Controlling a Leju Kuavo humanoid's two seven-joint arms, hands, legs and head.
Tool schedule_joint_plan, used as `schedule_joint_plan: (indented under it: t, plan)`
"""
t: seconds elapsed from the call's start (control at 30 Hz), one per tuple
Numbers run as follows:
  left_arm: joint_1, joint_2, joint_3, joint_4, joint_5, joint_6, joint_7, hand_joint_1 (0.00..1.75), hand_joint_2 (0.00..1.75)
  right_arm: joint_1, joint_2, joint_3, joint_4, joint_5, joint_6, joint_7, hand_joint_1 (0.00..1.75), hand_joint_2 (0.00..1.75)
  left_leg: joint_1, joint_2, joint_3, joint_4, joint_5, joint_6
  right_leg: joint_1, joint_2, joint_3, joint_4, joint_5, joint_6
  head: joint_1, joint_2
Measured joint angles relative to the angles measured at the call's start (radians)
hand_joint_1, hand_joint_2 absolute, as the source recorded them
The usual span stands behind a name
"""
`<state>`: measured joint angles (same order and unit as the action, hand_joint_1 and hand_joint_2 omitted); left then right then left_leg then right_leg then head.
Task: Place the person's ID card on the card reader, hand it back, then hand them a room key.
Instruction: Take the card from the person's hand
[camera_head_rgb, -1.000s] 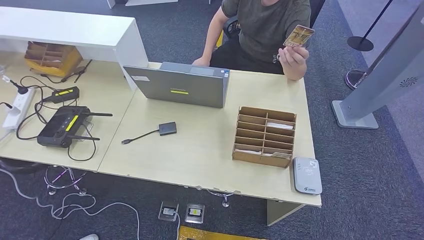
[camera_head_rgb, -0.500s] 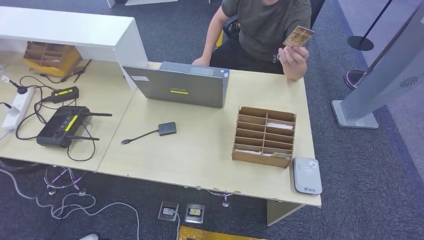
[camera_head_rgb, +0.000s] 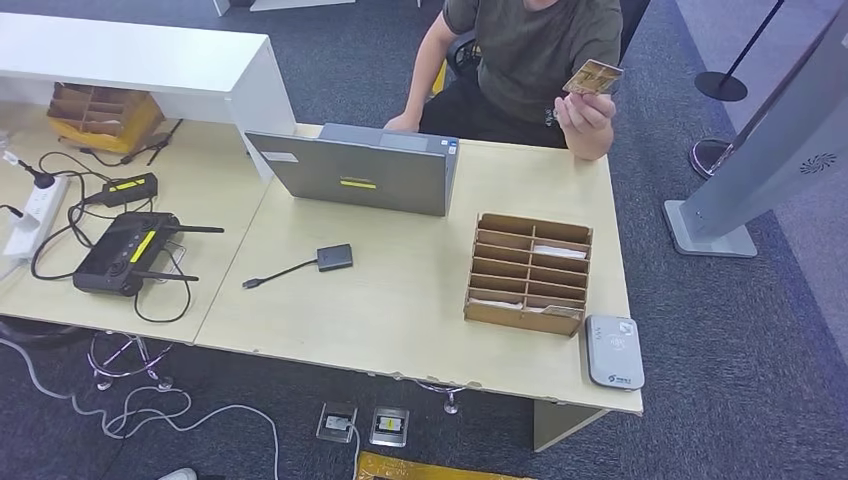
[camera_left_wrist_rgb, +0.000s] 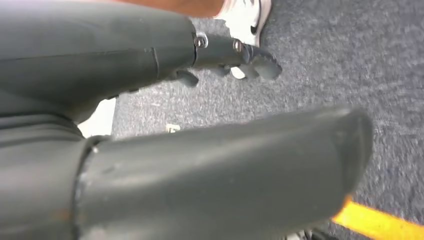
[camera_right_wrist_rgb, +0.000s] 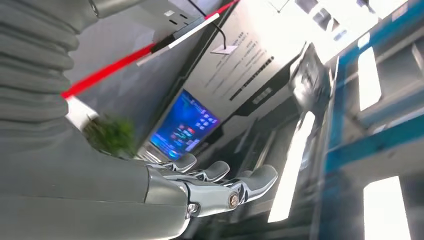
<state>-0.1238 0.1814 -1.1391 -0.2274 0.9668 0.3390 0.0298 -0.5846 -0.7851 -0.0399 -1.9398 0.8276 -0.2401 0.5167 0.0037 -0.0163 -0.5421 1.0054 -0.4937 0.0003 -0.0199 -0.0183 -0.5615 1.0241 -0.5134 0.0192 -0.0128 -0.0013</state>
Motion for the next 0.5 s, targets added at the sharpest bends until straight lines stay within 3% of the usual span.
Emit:
schedule_joint_plan:
  t: [0.27, 0.5]
  plan:
    - [-0.016, -0.017, 0.0, 0.0, -0.02, -0.009, 0.0, 0.0, 0.0, -0.226, 0.014, 0.312, 0.076, 0.001, 0.143, -0.006, 0.0, 1.75, 0.0, 0.0, -0.003, 0.0, 0.0, 0.0, 0.0, 0.0, 0.0, 0.0, 0.0, 0.0, 0.0, 0.0]
    - [-0.028, -0.045, 0.0, 0.0, -0.029, -0.015, 0.0, 0.0, 0.0, -0.442, 0.112, 0.621, 0.299, -0.01, 0.273, -0.051, 0.0, 1.75, 0.001, -0.001, -0.001, 0.0, 0.001, 0.0, 0.001, -0.001, 0.0, 0.0, 0.0, 0.0, 0.0, 0.0]
